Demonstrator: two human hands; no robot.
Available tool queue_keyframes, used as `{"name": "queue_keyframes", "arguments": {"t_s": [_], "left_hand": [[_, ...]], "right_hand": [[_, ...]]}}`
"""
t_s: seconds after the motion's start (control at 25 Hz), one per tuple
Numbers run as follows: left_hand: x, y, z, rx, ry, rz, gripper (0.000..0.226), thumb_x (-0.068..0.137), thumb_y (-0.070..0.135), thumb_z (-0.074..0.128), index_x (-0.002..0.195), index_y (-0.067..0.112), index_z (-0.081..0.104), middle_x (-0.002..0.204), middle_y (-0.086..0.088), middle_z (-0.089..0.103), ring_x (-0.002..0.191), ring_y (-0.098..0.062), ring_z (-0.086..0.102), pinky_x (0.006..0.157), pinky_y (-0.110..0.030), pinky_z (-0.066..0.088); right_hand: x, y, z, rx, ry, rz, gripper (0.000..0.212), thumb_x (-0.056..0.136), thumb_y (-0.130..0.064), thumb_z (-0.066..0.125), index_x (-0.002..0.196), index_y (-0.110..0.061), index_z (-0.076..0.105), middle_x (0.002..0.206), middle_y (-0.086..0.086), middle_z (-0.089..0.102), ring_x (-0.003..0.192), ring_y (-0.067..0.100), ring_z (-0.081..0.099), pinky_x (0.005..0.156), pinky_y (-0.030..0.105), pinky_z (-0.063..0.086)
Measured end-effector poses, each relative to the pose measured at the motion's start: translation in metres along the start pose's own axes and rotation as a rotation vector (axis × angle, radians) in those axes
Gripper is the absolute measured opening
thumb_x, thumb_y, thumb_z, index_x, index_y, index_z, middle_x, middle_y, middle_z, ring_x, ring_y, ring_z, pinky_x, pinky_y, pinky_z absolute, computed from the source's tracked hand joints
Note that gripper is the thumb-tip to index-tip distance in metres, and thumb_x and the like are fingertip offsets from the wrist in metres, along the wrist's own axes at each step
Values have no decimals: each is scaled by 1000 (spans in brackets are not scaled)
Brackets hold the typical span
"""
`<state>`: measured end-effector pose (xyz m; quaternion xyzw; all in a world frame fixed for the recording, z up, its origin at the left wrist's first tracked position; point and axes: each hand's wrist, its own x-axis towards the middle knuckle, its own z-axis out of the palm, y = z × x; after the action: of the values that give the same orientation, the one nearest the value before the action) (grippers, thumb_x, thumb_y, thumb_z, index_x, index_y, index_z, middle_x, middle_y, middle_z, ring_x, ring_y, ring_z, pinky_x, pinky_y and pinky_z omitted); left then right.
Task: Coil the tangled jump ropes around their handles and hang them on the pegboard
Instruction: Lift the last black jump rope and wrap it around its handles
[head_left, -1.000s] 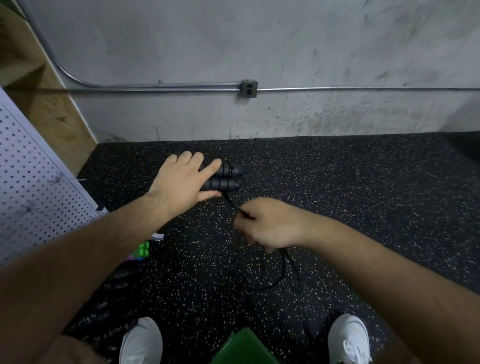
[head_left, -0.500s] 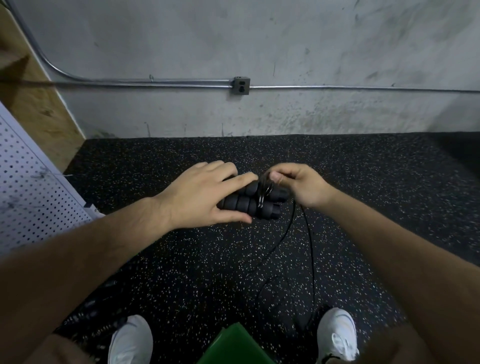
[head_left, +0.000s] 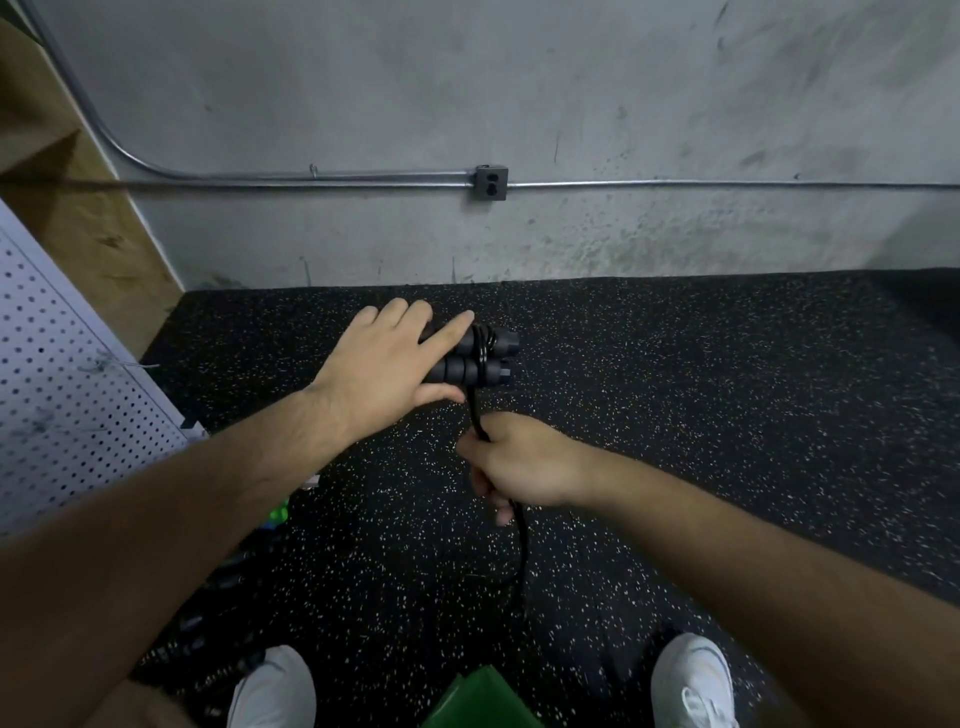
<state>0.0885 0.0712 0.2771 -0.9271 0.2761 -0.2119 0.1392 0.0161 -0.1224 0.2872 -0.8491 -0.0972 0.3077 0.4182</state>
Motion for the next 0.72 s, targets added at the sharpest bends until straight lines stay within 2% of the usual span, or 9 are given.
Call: {"name": "queue_keyframes", "arguments": {"t_s": [0.08, 0.16, 0.24, 0.32, 0.4, 0.48, 0.56, 0.64, 0.72], "left_hand": [[-2, -5, 1, -11, -42, -12, 93, 82, 78, 35, 155, 21, 34, 115, -13, 55, 102, -30, 53, 83, -43, 46], [-4, -7, 0, -14, -96, -20, 94, 80, 79, 32, 156, 23, 31, 119, -11, 55, 106, -29, 53, 86, -42, 45], [-6, -5, 1, -27, -147, 24, 95, 80, 80, 28, 156, 24, 29, 123, -8, 53, 110, -25, 51, 90, -40, 44], [-8, 1, 1, -48, -149, 138, 96, 80, 83, 27, 154, 23, 32, 121, -3, 52, 108, -21, 51, 89, -37, 44], [-11, 12, 0, -105, -122, 250, 94, 81, 85, 29, 149, 22, 38, 117, 1, 54, 104, -17, 53, 88, -35, 46], [-13, 24, -7, -190, -84, 306, 91, 82, 85, 32, 145, 20, 43, 115, 3, 56, 102, -15, 53, 88, -34, 48], [-12, 32, -18, -313, -51, 300, 89, 83, 86, 36, 143, 20, 43, 118, 5, 55, 104, -12, 52, 94, -33, 48], [-12, 37, -33, -448, -37, 256, 86, 86, 83, 39, 145, 20, 39, 121, 6, 53, 108, -11, 51, 101, -33, 46], [-12, 38, -44, -536, -20, 217, 80, 88, 72, 43, 148, 20, 34, 121, 6, 49, 109, -10, 49, 103, -31, 44]], "right_hand": [[-19, -16, -9, 23, -135, 4, 28, 107, -30, 43, 88, -10, 50, 62, -2, 61, 49, 15, 60, 54, 29, 52], [-38, -30, -21, -144, -141, -44, 28, 106, -32, 45, 87, -14, 54, 69, -2, 62, 53, 14, 59, 54, 29, 52], [-47, -36, -35, -469, 53, -155, 24, 105, -34, 46, 88, -23, 59, 74, -6, 63, 58, 11, 59, 52, 27, 48], [-45, -33, -51, -737, 333, -256, 19, 104, -34, 45, 97, -28, 62, 81, -10, 64, 69, 11, 60, 57, 28, 47], [-37, -20, -66, -813, 519, -314, 19, 104, -36, 46, 105, -31, 64, 90, -14, 67, 80, 11, 61, 67, 31, 50], [-24, -2, -84, -750, 548, -316, 16, 102, -36, 52, 106, -35, 67, 92, -18, 67, 80, 6, 59, 70, 30, 50], [-10, 20, -98, -569, 505, -291, 9, 99, -36, 59, 100, -36, 68, 89, -19, 67, 75, 2, 59, 70, 30, 50], [1, 36, -102, -296, 456, -317, 7, 96, -30, 64, 90, -30, 67, 86, -12, 68, 75, 6, 62, 72, 32, 51], [4, 42, -96, 80, 338, -350, 17, 96, -8, 61, 84, -19, 63, 82, -6, 64, 70, 3, 60, 68, 26, 50]]}}
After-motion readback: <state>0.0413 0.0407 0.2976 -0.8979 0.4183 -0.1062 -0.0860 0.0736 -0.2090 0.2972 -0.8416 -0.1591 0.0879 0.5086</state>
